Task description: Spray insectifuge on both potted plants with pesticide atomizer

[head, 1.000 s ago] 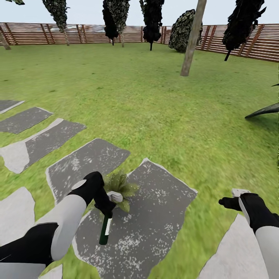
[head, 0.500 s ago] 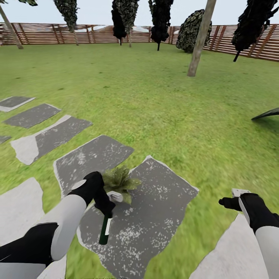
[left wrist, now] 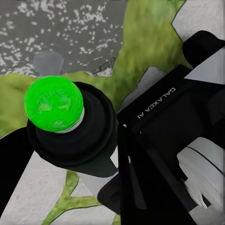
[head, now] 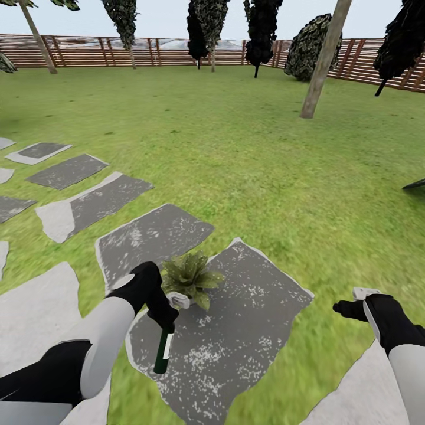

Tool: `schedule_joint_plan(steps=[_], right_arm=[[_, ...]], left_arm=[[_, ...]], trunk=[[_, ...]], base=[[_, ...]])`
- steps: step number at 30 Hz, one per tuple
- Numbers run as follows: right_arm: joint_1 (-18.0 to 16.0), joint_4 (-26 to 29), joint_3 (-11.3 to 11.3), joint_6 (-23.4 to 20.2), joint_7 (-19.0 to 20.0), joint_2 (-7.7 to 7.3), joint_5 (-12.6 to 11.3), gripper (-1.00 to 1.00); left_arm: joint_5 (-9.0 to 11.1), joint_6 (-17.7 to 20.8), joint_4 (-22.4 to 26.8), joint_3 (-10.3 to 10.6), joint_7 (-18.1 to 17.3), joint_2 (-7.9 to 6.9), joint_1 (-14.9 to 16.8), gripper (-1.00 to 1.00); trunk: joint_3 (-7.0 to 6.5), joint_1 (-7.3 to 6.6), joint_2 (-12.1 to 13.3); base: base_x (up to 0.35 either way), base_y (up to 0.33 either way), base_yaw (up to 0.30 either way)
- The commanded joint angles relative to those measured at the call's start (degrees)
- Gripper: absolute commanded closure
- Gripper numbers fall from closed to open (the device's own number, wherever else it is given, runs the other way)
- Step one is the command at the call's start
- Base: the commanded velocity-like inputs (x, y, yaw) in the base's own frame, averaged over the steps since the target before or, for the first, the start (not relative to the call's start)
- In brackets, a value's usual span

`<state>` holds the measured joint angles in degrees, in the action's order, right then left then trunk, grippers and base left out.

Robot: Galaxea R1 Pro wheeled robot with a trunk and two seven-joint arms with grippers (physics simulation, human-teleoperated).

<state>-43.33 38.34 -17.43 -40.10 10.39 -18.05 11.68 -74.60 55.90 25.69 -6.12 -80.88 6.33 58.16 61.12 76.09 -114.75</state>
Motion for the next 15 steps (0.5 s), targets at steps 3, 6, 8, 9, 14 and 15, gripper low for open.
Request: schedule_joint_plan(steps=[3, 6, 8, 9, 14, 15], right_arm=[[0.0, 0.0, -0.2, -0.2, 0.5, 0.03, 0.6, -1.0], [0.0, -0.1, 0.1, -0.2, 0.3, 0.03, 0.8, -1.0], [0.0, -0.1, 0.1, -0.2, 0.4, 0.03, 0.8, -1.0], [0.0, -0.1, 0.1, -0.2, 0.4, 0.03, 0.8, -1.0], [0.0, 0.0, 0.0, -0.2, 0.6, 0.03, 0.7, -1.0], [0.0, 0.0, -0.1, -0.2, 0.6, 0.03, 0.7, -1.0]], left_arm=[[-0.6, 0.5, 0.0, -0.5, -0.4, 0.19, 0.0, 1.0], [-0.6, 0.5, 0.0, -0.4, -0.4, 0.17, 0.0, 1.0], [-0.6, 0.5, 0.1, -0.4, -0.4, 0.2, 0.0, 1.0], [-0.6, 0.5, 0.1, -0.4, -0.4, 0.21, 0.0, 1.0], [-0.6, 0.5, 0.1, -0.5, -0.3, 0.17, 0.0, 1.0], [-0.6, 0.5, 0.1, -0.5, -0.3, 0.17, 0.0, 1.0]], trunk=[[0.04, -0.01, 0.0], [0.04, -0.01, 0.0], [0.04, -0.01, 0.0], [0.04, -0.01, 0.0], [0.04, -0.01, 0.0], [0.04, -0.01, 0.0]], base=[[0.0, 0.0, 0.001], [0.0, 0.0, 0.0], [-0.01, 0.0, 0.0], [-0.069, 0.0, 0.0], [-0.258, 0.0, 0.0], [-0.332, 0.0, 0.0]])
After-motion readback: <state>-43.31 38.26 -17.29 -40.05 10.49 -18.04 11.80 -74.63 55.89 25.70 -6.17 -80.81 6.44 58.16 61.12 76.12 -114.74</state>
